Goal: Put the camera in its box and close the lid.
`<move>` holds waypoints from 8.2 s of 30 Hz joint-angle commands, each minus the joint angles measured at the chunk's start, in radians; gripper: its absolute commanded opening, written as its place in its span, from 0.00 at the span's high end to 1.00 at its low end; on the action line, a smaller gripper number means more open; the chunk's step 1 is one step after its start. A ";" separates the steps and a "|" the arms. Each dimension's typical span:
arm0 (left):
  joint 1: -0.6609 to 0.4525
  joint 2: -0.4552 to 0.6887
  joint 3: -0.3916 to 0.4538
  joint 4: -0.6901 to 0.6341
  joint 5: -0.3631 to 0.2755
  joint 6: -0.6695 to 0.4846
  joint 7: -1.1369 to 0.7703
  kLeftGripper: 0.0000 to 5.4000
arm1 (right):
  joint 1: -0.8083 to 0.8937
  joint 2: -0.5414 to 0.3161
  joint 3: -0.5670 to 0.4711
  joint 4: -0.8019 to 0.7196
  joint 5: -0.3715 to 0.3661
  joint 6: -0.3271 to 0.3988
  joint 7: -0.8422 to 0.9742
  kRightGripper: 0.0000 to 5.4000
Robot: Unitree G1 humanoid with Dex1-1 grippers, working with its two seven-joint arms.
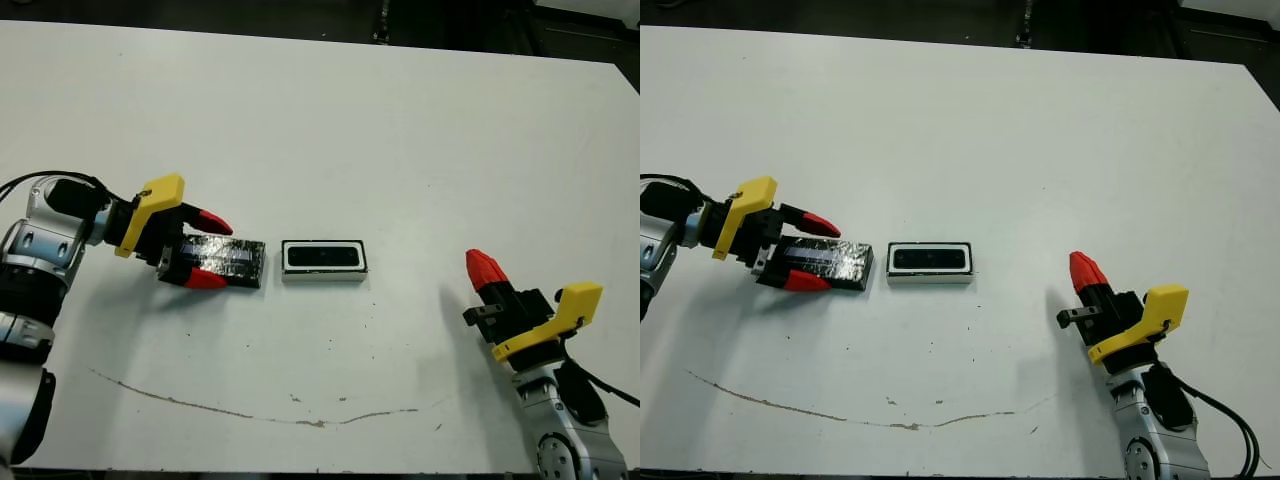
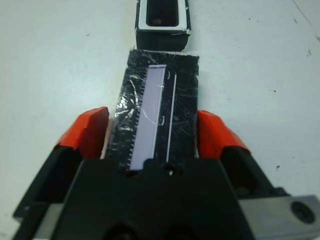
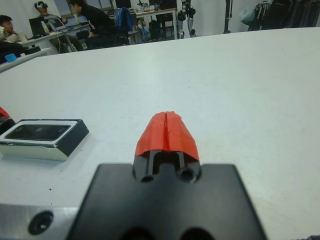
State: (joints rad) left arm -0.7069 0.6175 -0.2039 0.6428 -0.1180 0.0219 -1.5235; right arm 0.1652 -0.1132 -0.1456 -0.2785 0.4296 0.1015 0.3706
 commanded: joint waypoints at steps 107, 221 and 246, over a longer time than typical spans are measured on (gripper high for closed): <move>0.034 -0.347 -0.135 0.021 -0.013 -0.007 0.218 0.42 | 0.012 -0.012 -0.003 -0.001 0.025 0.043 -0.012 1.00; 0.536 -0.437 0.198 -1.002 -0.304 0.346 1.075 0.44 | 0.014 -0.013 0.008 -0.016 0.037 0.077 -0.022 1.00; 0.481 -0.600 -0.045 -0.803 -0.200 0.540 1.212 1.00 | 0.013 -0.016 0.015 -0.009 0.034 0.064 -0.010 1.00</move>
State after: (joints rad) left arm -0.2331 0.0204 -0.2351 -0.1707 -0.3318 0.5248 -0.3213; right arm 0.1675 -0.1213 -0.1268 -0.2886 0.4670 0.1644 0.3604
